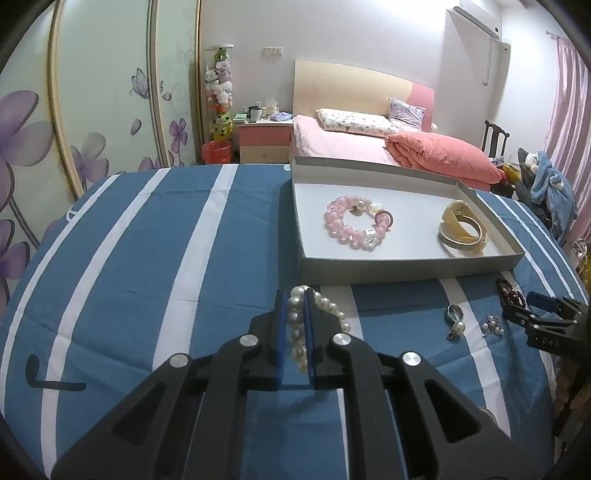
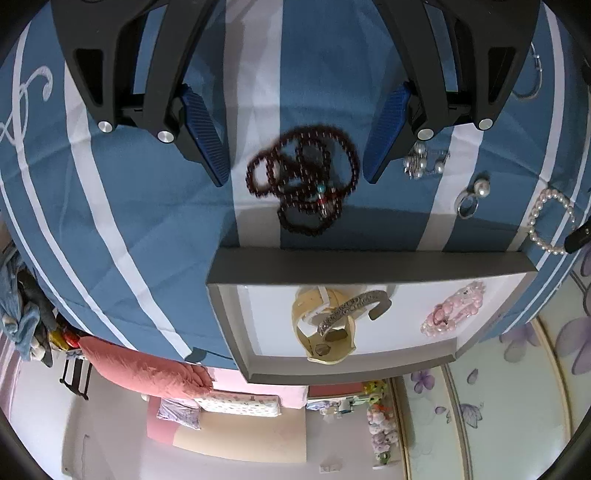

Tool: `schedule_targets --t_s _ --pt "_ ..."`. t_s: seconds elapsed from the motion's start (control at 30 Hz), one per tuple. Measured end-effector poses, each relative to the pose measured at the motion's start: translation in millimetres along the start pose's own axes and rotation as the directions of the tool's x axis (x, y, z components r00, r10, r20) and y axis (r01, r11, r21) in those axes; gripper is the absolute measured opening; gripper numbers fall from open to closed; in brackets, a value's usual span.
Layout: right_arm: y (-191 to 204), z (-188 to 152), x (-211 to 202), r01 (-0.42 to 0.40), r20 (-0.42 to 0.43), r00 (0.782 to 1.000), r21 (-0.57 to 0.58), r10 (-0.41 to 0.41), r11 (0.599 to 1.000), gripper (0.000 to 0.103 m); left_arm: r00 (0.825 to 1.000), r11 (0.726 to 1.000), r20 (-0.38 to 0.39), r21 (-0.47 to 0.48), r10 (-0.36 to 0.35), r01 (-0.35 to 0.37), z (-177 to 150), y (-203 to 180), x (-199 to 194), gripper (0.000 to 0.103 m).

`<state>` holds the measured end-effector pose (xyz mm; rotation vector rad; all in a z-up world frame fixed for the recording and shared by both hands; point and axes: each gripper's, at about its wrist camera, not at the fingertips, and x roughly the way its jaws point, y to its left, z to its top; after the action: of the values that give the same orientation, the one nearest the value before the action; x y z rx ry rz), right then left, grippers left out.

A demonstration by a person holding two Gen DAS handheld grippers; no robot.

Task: Organize jewelry
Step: 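Lift the pearl bracelet with the left tool while the right tool grasps the dark red bead bracelet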

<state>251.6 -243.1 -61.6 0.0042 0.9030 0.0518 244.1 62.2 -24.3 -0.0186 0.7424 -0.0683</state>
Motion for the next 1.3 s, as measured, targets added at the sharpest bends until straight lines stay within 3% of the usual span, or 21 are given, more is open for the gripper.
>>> schedule_targets --t_s 0.13,0.2,0.27,0.5,0.7,1.13,1.3 --pt "2 4 0 -0.009 0.009 1.0 -0.014 0.009 1.0 0.057 1.0 1.0 0.0 0.002 0.0 0.0 0 0 0 0.01" --pt "2 4 -2 -0.024 0.015 1.0 -0.029 0.025 0.999 0.027 1.0 1.0 0.001 -0.002 0.0 0.0 0 0 0 0.01" --pt "5 2 -4 -0.04 0.015 0.999 -0.041 0.041 0.998 0.016 1.0 1.0 0.001 -0.003 -0.002 0.002 -1 1 0 0.01" --pt "-5 -11 -18 -0.112 0.034 0.993 0.016 0.111 0.994 0.012 1.0 1.0 0.026 -0.008 -0.016 0.016 -3 -1 -9 0.01" --pt "-9 -11 -41 -0.138 0.151 0.98 0.046 0.129 0.989 0.011 0.997 0.999 0.065 -0.01 -0.036 0.037 -2 -6 -23 0.01" --pt "2 -3 -85 -0.155 0.334 0.931 -0.006 0.148 0.988 0.01 0.989 0.999 0.139 0.002 -0.053 0.053 4 -17 -48 0.01" --pt "7 -3 -105 -0.138 0.438 0.889 -0.022 0.133 0.99 0.01 0.982 0.999 0.18 0.002 -0.053 0.053 5 -21 -58 0.01"
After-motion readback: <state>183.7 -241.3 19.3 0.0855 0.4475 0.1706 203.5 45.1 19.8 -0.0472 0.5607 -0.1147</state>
